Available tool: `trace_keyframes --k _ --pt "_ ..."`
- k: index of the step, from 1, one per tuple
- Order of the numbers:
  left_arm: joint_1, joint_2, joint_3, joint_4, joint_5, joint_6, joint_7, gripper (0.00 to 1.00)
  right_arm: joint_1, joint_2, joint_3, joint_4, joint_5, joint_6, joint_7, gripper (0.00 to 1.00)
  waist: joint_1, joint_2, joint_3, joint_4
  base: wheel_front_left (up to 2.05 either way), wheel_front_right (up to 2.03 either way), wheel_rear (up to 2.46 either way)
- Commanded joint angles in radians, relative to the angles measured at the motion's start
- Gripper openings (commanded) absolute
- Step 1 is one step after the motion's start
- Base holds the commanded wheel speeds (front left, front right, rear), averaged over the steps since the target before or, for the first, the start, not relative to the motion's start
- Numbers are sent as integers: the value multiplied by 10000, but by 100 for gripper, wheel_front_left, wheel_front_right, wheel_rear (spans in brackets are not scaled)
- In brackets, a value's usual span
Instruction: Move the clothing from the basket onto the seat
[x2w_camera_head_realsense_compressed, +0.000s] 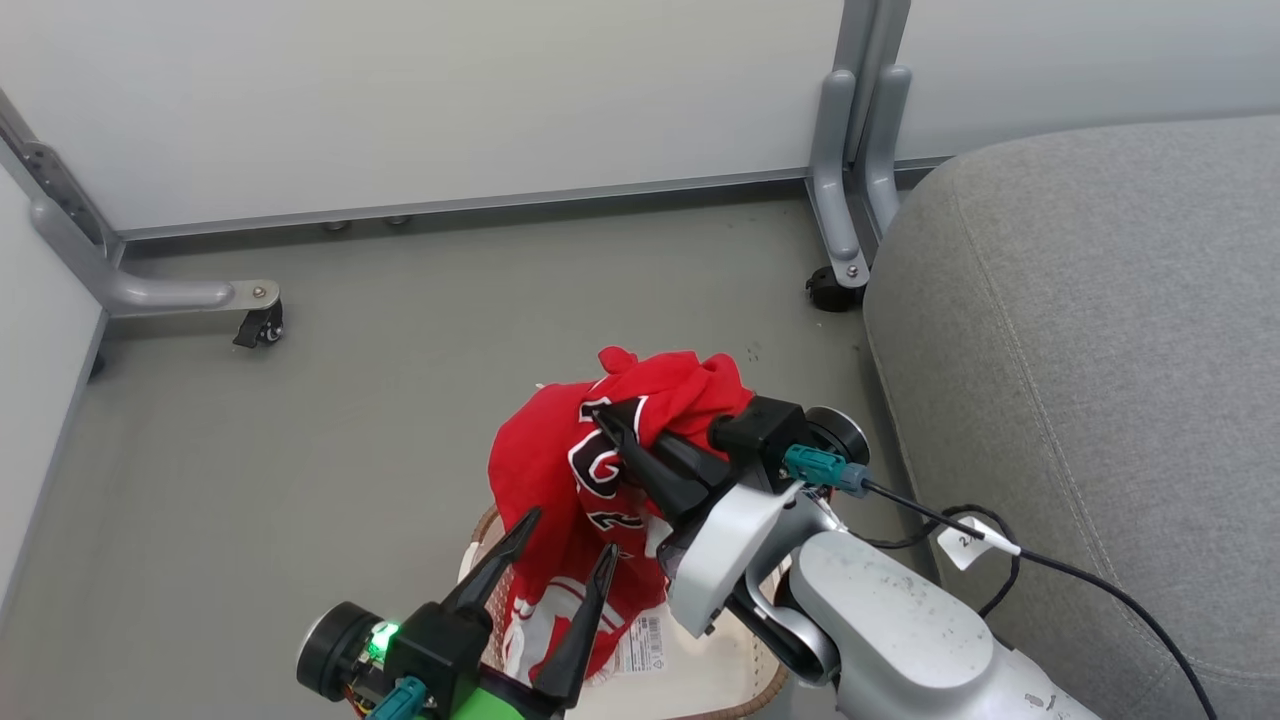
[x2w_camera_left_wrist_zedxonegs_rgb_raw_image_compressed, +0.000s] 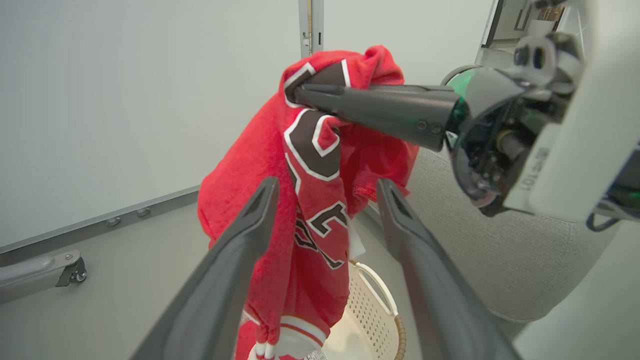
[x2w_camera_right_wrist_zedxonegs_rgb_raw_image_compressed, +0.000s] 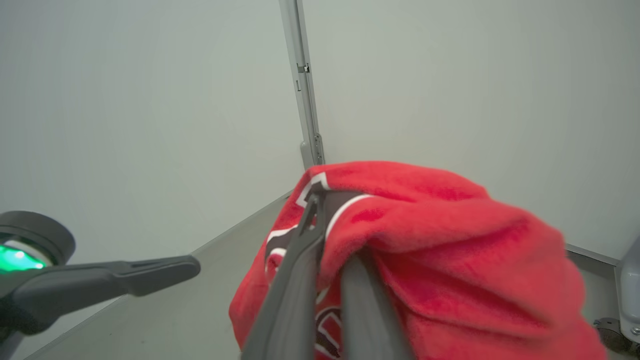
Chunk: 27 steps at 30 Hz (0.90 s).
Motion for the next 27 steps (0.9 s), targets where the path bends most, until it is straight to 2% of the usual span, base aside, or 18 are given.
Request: trace_keyframes --k 1,8,11,27 --pt "-90 80 25 18 28 49 -61 100 -182 -9 -36 30 -43 1 -91 0 0 0 63 -80 0 0 0" --pt "-296 53 64 113 69 136 -200 100 -255 -10 -144 119 -32 1 -139 0 0 0 281 -571 0 0 0" --pt "-408 91 6 108 105 114 -219 100 -319 -10 -275 161 -98 1 -180 0 0 0 435 -982 0 0 0" --pt "-1317 70 -368 10 292 -106 31 100 -305 -213 -1440 329 -309 1 -418 0 0 0 1443 -3884 0 0 0"
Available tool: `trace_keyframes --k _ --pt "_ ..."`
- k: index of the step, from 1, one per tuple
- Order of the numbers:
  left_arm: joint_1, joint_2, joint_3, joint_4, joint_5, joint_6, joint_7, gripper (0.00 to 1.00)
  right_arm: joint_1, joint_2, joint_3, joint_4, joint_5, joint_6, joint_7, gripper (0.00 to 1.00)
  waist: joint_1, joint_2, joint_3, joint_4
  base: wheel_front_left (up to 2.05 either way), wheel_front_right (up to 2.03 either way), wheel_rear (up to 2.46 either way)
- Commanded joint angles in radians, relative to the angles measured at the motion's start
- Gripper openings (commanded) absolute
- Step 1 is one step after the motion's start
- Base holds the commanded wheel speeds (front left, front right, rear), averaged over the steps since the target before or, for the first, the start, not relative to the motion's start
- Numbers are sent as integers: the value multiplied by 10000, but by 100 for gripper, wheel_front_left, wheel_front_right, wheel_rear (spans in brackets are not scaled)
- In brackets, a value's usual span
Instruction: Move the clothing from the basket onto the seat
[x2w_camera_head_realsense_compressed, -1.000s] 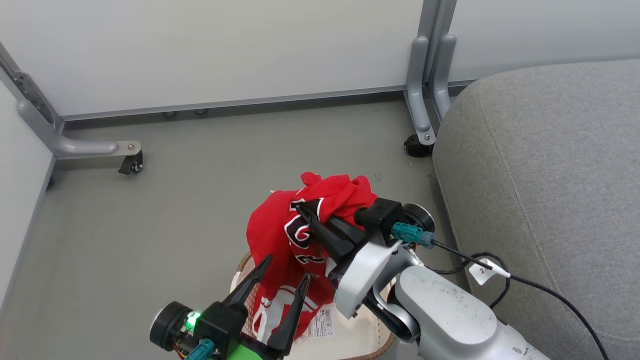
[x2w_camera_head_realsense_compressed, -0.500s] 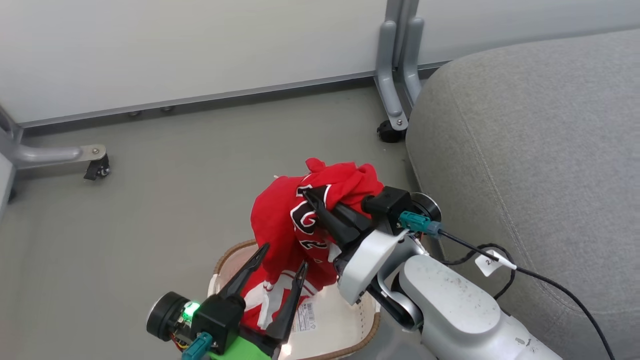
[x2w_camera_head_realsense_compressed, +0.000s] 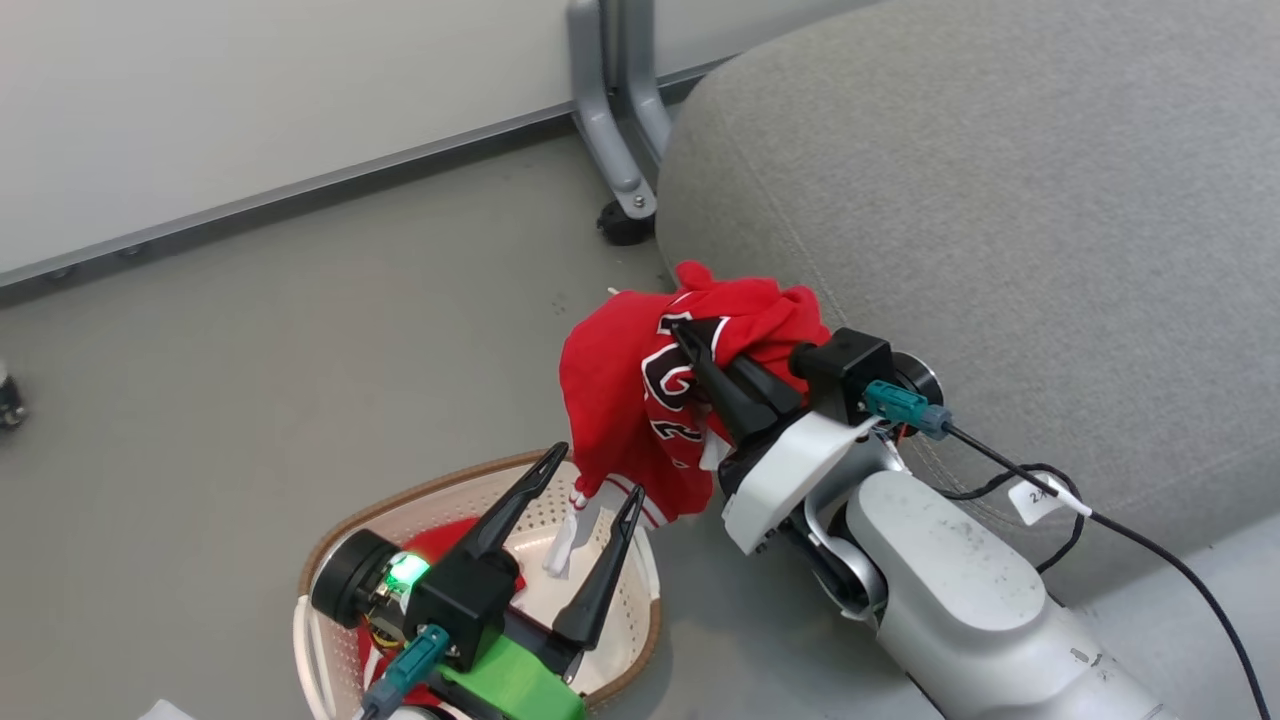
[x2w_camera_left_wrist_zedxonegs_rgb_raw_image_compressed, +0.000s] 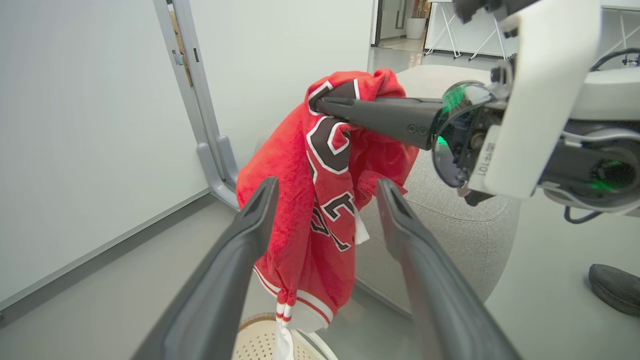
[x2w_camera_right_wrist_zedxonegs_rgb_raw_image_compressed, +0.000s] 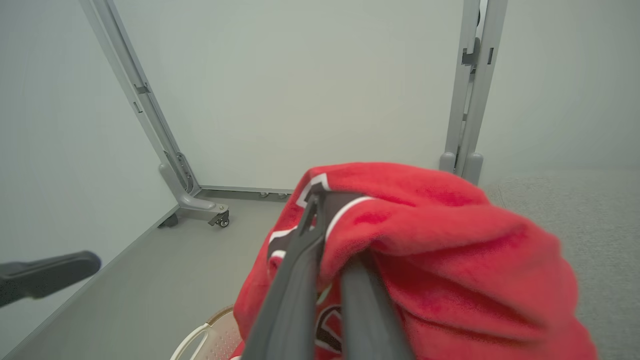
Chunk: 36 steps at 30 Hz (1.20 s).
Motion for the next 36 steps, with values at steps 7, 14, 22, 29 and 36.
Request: trace_keyframes --k 7,14,22,29,36 --pt "-410 163 -176 -108 83 -120 222 100 263 -114 -840 -167 -204 1 -141 0 0 -1 952 -1870 0 0 0" --pt "-616 352 -355 -230 149 -210 445 100 398 -256 -1750 -221 -390 1 -184 0 0 -1 1339 -2382 0 0 0" --pt "-1065 430 -559 -406 238 -334 656 100 -205 -711 -3129 2 -432 1 -179 0 0 -1 1899 -2173 0 0 0" --pt "-1713 533 -545 -573 414 -382 688 100 -1463 -1631 -4441 409 -373 1 -182 0 0 -1 2675 -1370 0 0 0" --pt "-2414 639 -542 -760 577 -437 660 100 -3196 -2844 -5818 951 -399 1 -180 0 0 -1 3623 -502 0 0 0"
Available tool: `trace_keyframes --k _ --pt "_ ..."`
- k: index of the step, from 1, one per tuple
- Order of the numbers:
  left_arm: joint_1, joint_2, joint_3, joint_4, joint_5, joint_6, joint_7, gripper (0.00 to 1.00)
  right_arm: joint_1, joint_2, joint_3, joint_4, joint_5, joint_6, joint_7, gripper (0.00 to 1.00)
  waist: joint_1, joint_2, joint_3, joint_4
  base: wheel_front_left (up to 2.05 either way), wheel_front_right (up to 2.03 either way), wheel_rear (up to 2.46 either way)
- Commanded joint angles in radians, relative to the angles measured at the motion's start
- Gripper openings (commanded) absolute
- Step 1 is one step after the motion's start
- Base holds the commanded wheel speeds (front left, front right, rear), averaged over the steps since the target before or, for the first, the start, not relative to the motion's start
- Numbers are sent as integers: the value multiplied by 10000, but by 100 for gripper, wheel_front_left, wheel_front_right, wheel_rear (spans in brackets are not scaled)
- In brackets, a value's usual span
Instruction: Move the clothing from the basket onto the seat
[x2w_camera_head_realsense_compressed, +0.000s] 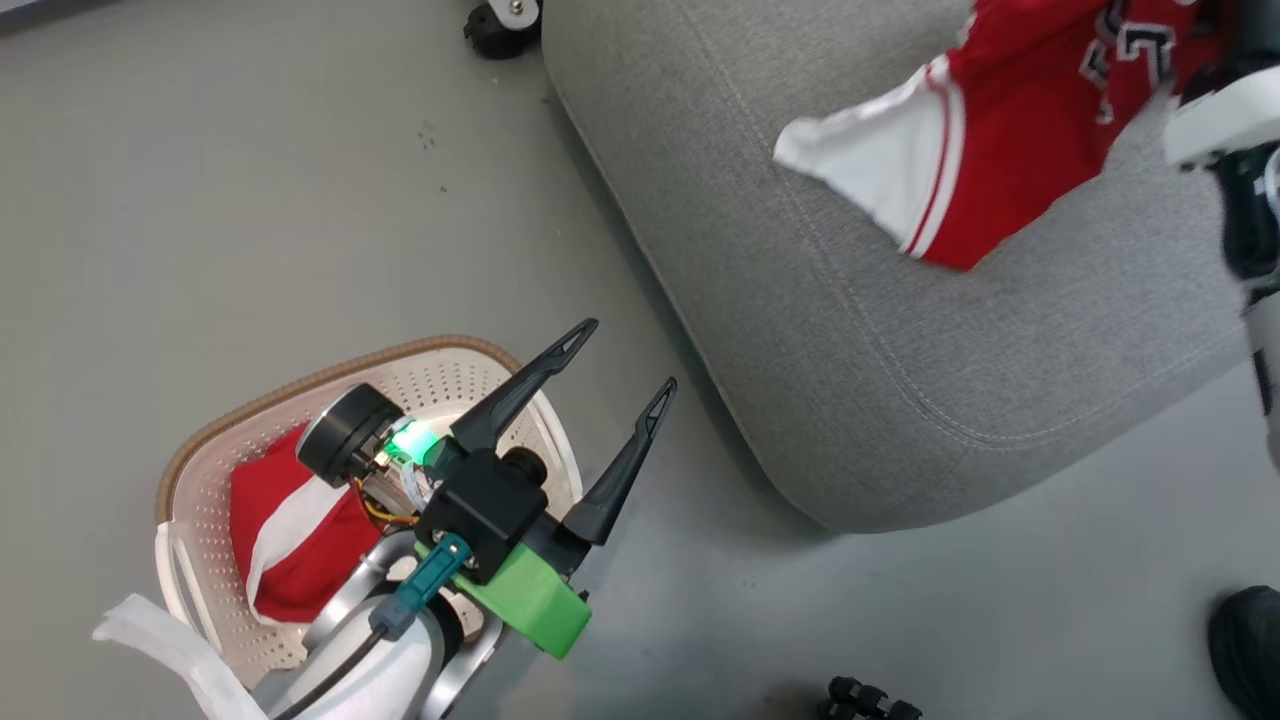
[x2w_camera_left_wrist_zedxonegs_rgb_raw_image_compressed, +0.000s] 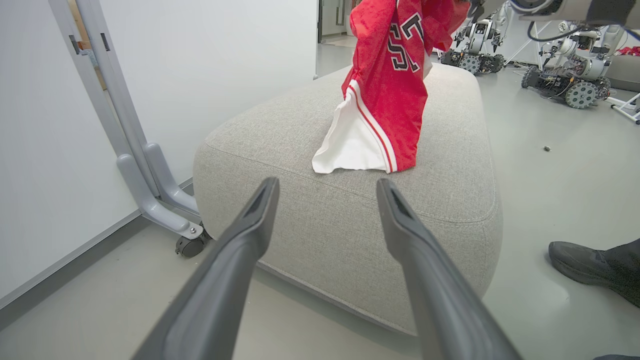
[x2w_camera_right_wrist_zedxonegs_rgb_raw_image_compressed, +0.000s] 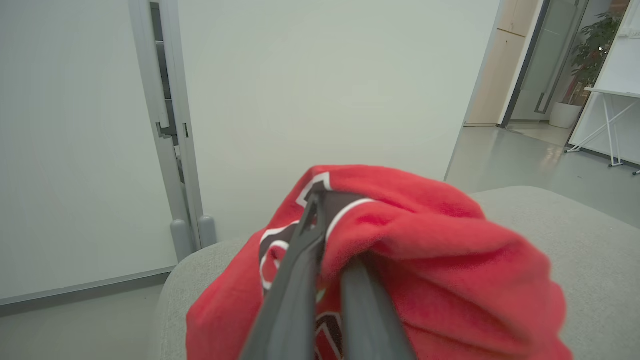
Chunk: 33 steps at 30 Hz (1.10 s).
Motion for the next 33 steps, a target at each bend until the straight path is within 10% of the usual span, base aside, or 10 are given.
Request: trace_keyframes --k 1,8,10,11,33 --pt "-275 79 44 -53 65 -49 -53 100 -347 -110 -180 118 107 1 -42 0 -1 -1 806 762 0 0 0" --pt "-674 132 75 -19 98 -45 -122 100 -896 -311 -826 1083 24 1 -38 0 -1 -1 1423 1160 0 0 0" --pt "-740 144 83 29 108 -34 -169 100 -761 -161 -1066 1474 5 1 -38 37 -1 -1 1522 1219 0 0 0" --pt "-778 139 85 64 99 -27 -199 100 -642 -84 -1179 1728 -49 1 -38 100 -1 -1 1564 1245 0 0 0" --pt "-258 -210 207 1044 -386 402 -1395 100 3723 2097 -2444 -303 -1174 1 -39 100 -1 -1 132 1634 0 0 0"
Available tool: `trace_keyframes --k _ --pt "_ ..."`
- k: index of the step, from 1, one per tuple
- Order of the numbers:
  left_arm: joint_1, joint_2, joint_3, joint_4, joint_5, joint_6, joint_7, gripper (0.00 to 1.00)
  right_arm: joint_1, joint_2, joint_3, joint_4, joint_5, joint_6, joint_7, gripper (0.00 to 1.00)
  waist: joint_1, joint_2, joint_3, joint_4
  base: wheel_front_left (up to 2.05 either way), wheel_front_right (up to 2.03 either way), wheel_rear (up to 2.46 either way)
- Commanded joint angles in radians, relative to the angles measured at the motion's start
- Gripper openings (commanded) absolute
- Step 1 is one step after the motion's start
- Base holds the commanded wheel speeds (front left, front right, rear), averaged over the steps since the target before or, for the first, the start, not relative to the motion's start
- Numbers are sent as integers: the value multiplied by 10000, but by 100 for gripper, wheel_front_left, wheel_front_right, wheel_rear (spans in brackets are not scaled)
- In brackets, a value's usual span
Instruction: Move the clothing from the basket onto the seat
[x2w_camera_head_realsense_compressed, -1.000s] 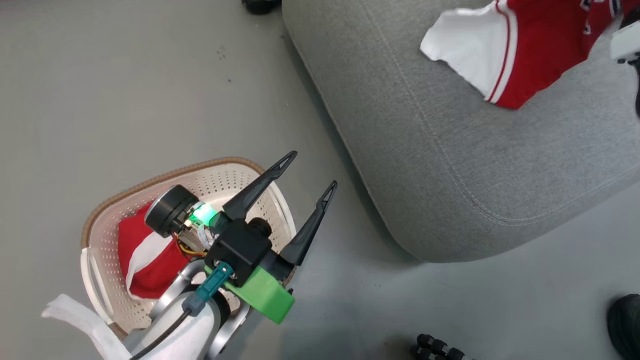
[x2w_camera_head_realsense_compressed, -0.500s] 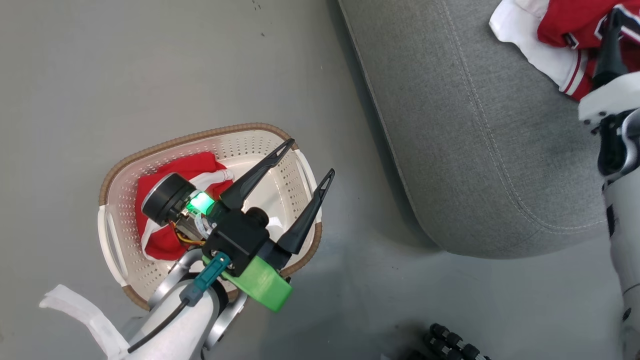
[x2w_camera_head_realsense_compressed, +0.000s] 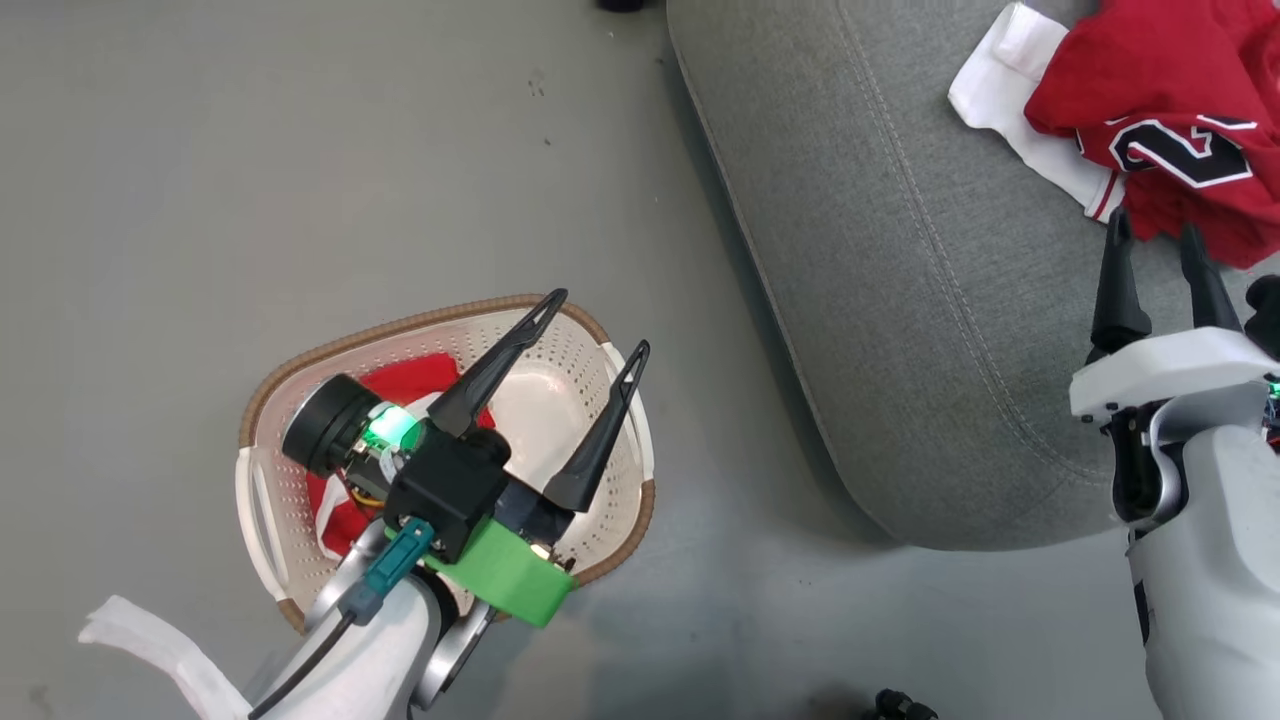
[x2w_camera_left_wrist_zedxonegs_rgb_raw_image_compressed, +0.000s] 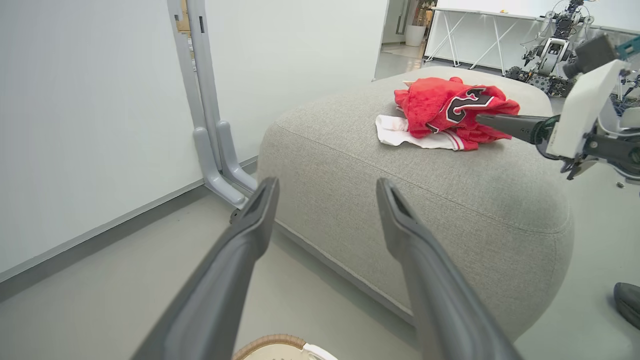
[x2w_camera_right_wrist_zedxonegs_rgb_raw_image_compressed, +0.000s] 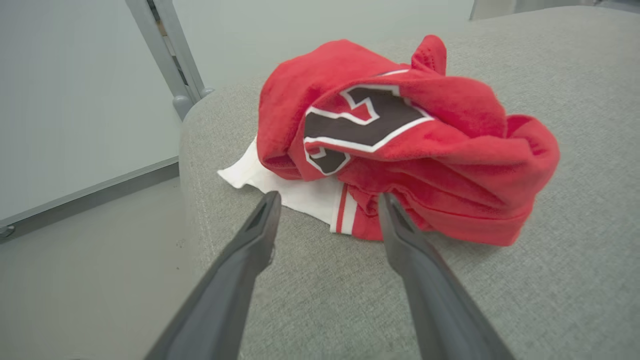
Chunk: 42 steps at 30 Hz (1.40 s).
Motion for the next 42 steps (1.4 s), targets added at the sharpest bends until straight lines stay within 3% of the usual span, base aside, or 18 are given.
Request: trace_keyframes --k 1,11,23,33,42 --pt "165 16 69 148 -45 78 -152 100 332 106 -55 -342 -80 1 -31 100 0 0 -410 291 0 0 0" --pt "727 -373 805 1262 -557 644 -971 100 2556 801 566 -3314 -910 1 -31 100 0 0 -1582 1336 0 0 0" --pt "1761 -847 2675 1457 -696 1170 -1042 100 4103 983 1485 -5257 -1463 1 408 100 0 0 -2574 2302 0 0 0" --pt "2888 -1174 4280 1443 -324 1083 -1036 100 5060 987 1773 -6280 -1690 1 1276 100 0 0 -3312 2711 0 0 0" --pt "3664 -1431 4819 1618 53 733 -1037 100 5759 987 1858 -6634 -1600 1 1699 100 0 0 -3864 2667 0 0 0"
